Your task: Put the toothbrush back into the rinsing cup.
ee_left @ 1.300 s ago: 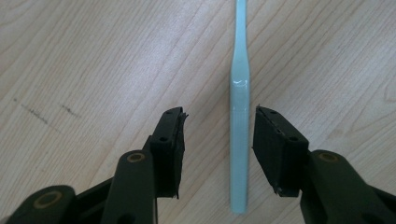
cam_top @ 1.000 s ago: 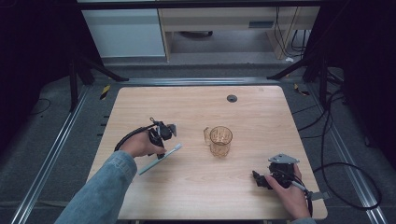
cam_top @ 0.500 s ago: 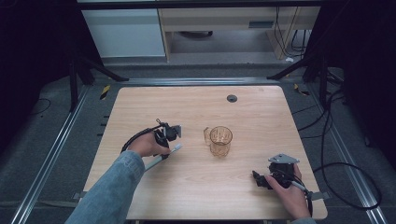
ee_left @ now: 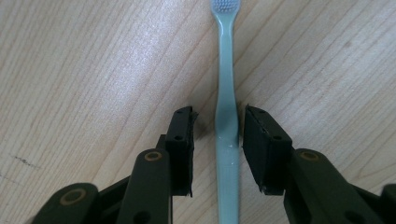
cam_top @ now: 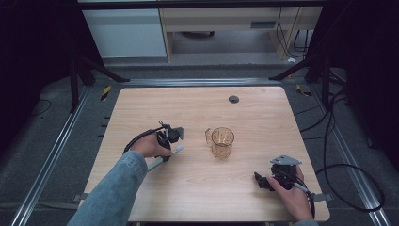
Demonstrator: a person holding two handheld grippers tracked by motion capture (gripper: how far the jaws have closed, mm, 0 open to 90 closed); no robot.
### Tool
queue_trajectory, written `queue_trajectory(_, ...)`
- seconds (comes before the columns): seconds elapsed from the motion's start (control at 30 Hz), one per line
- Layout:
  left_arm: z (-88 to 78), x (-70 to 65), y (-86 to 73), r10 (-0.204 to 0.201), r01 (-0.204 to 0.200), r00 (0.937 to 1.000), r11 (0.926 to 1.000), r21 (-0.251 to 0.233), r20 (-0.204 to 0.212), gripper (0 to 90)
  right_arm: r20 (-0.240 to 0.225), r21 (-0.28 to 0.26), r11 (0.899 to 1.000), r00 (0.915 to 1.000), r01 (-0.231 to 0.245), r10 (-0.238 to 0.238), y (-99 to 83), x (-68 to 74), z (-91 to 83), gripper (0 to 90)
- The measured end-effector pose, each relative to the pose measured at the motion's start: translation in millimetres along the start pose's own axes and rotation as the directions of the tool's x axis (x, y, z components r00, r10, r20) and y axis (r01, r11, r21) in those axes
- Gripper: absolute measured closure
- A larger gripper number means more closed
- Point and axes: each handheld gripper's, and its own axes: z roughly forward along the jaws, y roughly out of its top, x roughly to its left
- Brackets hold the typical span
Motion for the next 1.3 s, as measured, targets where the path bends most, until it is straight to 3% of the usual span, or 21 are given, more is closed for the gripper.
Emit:
queue_trajectory(0.63,0.1,-0.8,5.9,0.015,-0.016,0.9998,0.9996,0.026,0.015,67.4,-0.001,0.0,1.0,1.0,0.003,-0.003,-0.1,-0.2,-0.1,0.4)
queue_trajectory(0.73,0.2,-0.8,6.0,0.012,-0.013,0.9994,0.9996,0.024,0.033,71.3,-0.001,0.001,1.0,1.0,0.003,-0.003,-0.1,-0.2,-0.1,0.4)
queue_trajectory(1.3,0.3,1.9,4.4,0.01,-0.01,0.9985,0.9999,-0.002,0.054,78.3,-0.002,0.001,1.0,1.0,0.004,-0.004,-0.2,-0.3,-0.1,0.4)
